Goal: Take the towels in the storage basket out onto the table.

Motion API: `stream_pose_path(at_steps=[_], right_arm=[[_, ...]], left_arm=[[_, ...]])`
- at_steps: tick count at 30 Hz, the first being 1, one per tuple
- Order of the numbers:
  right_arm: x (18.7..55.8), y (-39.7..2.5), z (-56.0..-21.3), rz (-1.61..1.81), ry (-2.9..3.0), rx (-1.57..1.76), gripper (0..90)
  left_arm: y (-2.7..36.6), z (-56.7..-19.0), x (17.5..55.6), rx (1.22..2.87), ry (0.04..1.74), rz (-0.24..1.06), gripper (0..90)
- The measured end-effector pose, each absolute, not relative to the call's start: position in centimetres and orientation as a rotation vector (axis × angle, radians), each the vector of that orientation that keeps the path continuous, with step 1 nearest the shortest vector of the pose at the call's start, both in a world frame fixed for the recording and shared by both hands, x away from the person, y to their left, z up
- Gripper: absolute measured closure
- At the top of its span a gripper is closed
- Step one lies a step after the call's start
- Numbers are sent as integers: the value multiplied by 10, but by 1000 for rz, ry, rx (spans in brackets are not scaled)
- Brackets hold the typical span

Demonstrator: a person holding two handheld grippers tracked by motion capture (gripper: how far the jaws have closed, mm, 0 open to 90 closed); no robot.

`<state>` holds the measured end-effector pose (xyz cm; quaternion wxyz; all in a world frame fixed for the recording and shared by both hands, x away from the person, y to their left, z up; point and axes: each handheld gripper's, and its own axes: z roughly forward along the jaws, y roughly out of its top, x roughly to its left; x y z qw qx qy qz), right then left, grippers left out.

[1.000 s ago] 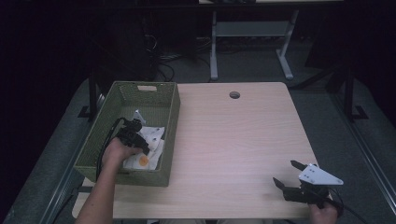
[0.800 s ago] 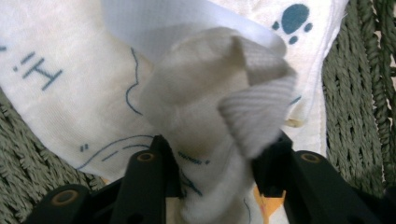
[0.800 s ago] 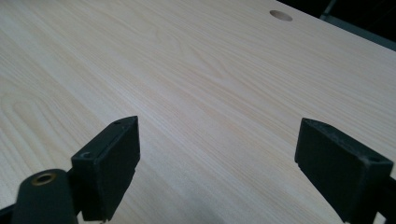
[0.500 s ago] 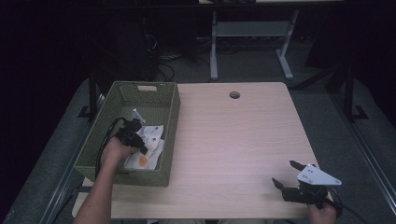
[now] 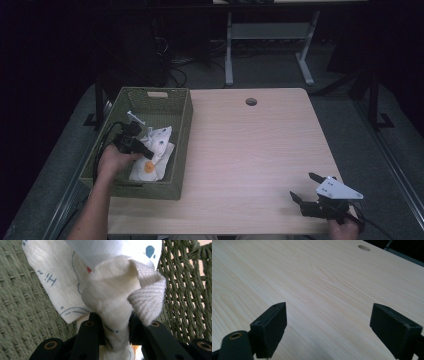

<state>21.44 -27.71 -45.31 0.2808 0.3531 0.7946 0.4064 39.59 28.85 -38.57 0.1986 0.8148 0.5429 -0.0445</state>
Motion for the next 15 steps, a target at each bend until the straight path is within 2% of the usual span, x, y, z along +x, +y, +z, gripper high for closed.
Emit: stream_pose_path(at_steps=[15], right_arm=[[216, -279, -454, 1083, 2115, 978, 137]], left_arm=[[298, -359, 378, 2124, 1365, -120, 744]])
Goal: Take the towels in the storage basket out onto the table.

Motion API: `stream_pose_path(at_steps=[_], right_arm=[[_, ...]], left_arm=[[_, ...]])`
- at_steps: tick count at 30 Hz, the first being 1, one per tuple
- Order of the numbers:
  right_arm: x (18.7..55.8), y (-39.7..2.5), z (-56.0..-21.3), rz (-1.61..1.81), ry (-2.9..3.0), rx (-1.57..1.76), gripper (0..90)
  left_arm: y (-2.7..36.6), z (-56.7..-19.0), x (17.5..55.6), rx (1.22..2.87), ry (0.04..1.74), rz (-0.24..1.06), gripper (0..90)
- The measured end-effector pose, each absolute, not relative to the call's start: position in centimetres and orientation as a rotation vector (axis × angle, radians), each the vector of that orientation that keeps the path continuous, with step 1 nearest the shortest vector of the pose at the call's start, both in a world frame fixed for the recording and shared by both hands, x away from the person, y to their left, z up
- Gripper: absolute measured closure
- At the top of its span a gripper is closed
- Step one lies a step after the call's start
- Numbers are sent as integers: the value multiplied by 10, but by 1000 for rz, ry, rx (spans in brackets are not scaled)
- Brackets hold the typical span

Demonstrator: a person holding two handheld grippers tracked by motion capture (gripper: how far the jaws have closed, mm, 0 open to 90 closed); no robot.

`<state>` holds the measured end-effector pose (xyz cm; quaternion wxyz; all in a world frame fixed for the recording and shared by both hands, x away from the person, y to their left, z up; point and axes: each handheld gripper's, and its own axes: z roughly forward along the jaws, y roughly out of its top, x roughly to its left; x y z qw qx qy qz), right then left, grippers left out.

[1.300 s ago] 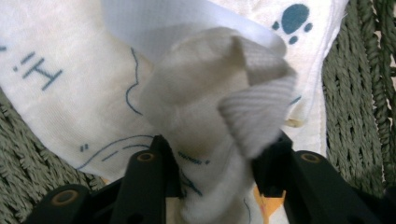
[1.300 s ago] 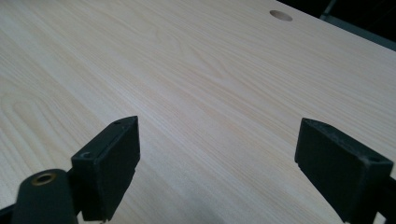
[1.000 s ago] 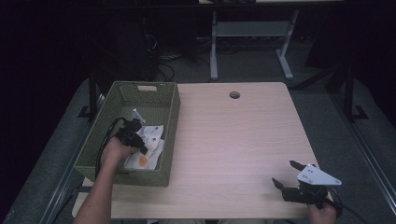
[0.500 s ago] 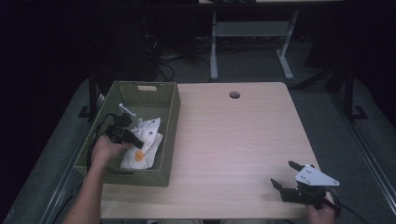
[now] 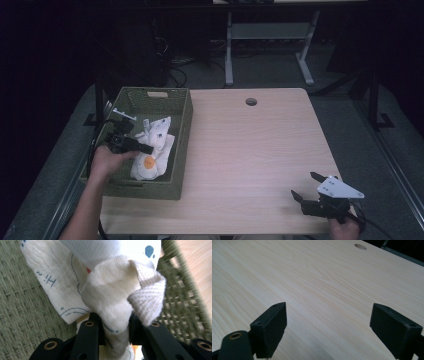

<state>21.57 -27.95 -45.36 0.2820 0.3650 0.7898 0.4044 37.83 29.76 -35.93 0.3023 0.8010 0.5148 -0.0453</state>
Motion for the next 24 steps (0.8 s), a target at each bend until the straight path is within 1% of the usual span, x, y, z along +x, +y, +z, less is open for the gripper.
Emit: stream_pose_path(at_steps=[3, 8, 11, 24], right_arm=[[215, -279, -454, 1087, 2118, 976, 137], [215, -281, -453, 1064, 2113, 979, 137], [215, -282, -453, 1067, 2107, 983, 137], [215, -284, -453, 1073, 2103, 983, 137]], left_arm=[[303, -355, 376, 2075, 1354, -127, 744], [310, -352, 373, 2059, 1345, -120, 740], [317, -350, 371, 2021, 1340, -129, 740], [321, -341, 367, 1923, 1306, -167, 737]])
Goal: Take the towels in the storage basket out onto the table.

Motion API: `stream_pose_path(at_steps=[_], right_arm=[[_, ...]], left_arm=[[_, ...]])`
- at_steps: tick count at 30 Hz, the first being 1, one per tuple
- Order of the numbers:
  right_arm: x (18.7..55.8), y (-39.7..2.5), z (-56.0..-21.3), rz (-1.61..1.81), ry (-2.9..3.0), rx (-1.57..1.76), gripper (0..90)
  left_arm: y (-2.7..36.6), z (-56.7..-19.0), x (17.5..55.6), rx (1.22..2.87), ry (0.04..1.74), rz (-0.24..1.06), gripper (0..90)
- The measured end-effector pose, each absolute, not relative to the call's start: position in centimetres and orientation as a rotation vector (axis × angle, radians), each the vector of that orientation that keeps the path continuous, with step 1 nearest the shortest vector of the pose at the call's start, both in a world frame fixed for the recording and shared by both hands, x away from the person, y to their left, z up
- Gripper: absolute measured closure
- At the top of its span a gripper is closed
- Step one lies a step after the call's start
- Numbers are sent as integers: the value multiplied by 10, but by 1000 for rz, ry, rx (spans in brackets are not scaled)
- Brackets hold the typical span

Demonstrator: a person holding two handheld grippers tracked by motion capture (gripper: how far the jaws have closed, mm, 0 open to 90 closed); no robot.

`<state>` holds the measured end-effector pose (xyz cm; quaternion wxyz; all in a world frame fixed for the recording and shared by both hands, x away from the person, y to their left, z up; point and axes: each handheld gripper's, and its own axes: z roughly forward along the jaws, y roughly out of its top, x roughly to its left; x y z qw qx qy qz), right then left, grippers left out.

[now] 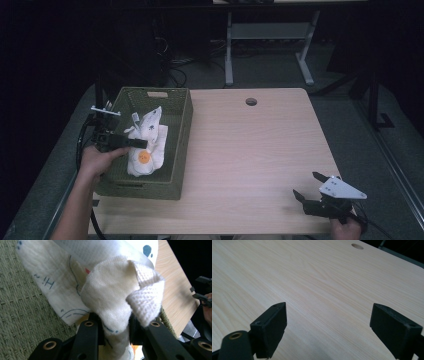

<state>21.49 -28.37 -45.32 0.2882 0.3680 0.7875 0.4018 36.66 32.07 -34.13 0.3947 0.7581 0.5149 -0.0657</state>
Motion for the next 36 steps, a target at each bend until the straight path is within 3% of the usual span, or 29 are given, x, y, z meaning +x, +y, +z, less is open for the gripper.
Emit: stream_pose_path(at_steps=[22, 36], right_arm=[[213, -282, -453, 1072, 2101, 972, 137], [213, -277, -451, 1076, 2122, 934, 137]], left_arm=[[330, -323, 363, 1815, 1255, -208, 736], [314, -299, 365, 1788, 1162, -226, 736]])
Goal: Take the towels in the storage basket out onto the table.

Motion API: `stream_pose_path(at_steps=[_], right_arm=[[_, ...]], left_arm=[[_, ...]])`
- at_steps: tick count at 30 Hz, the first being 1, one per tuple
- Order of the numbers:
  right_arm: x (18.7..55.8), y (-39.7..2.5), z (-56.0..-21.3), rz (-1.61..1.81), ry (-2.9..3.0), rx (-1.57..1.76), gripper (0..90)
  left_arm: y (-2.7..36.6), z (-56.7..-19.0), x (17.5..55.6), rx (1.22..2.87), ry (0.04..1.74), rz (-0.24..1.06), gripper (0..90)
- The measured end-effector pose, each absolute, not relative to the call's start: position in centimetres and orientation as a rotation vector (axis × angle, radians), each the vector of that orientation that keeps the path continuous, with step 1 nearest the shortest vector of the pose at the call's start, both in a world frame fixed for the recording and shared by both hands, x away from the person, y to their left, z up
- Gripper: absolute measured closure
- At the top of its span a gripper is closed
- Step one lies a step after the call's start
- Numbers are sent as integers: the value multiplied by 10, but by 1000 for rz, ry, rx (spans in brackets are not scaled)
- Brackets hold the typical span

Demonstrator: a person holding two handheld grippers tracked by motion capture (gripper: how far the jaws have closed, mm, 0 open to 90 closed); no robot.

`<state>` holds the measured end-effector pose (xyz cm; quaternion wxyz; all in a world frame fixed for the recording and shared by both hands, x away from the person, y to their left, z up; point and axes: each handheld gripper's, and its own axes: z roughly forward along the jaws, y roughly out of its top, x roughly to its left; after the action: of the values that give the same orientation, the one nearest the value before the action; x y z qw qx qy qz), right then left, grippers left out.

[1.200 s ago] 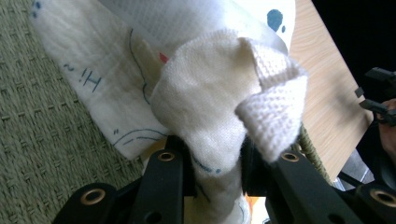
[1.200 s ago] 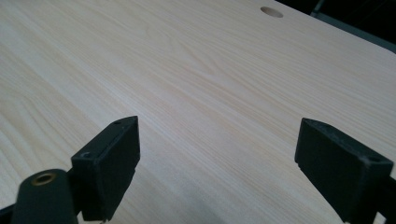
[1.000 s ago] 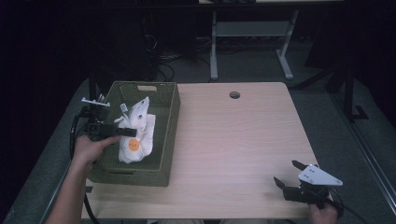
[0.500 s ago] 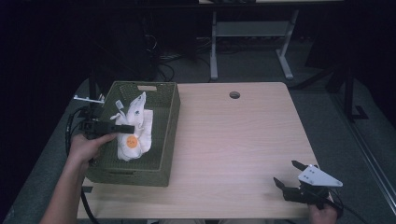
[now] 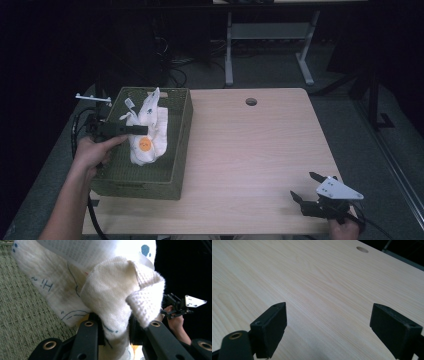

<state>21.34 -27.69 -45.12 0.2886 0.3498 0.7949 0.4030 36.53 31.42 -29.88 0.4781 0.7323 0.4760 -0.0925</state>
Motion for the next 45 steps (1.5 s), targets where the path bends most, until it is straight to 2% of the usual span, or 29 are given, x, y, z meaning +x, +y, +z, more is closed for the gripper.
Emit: stream_pose_path(at_steps=[29, 45], right_arm=[[213, -277, -450, 1087, 2130, 908, 137], [212, -279, -449, 1095, 2125, 905, 137]], left_arm=[[234, -285, 388, 1838, 1018, -306, 737], [187, -289, 396, 1861, 960, -343, 736]])
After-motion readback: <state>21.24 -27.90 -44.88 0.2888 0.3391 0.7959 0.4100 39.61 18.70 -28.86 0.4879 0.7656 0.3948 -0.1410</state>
